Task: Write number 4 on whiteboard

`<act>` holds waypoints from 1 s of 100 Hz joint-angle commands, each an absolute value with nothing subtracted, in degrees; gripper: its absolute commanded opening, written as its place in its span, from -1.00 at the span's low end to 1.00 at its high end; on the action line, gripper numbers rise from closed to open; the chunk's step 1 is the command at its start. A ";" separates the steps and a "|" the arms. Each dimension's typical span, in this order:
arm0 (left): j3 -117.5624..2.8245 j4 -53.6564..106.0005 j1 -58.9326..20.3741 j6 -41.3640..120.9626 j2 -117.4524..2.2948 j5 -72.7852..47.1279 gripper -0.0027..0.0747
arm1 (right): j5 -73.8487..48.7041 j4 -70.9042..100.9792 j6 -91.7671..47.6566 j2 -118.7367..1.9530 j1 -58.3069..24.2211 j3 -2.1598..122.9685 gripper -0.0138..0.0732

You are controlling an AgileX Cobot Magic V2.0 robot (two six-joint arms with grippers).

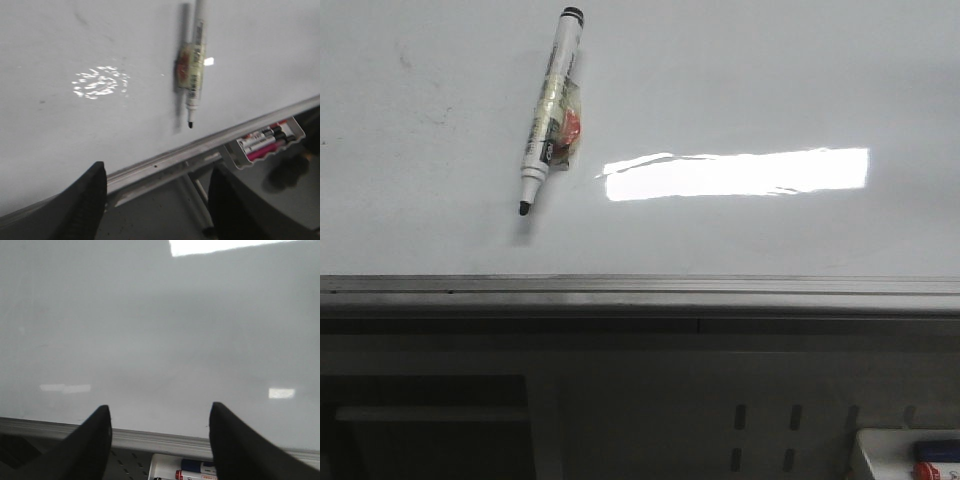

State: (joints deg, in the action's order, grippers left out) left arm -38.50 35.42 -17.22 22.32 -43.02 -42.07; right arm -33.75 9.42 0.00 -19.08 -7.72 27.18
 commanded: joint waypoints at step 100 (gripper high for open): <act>-47.28 36.22 -35.65 18.60 -75.73 -15.32 -0.09 | -30.86 9.85 -0.72 -21.29 -14.61 29.22 0.21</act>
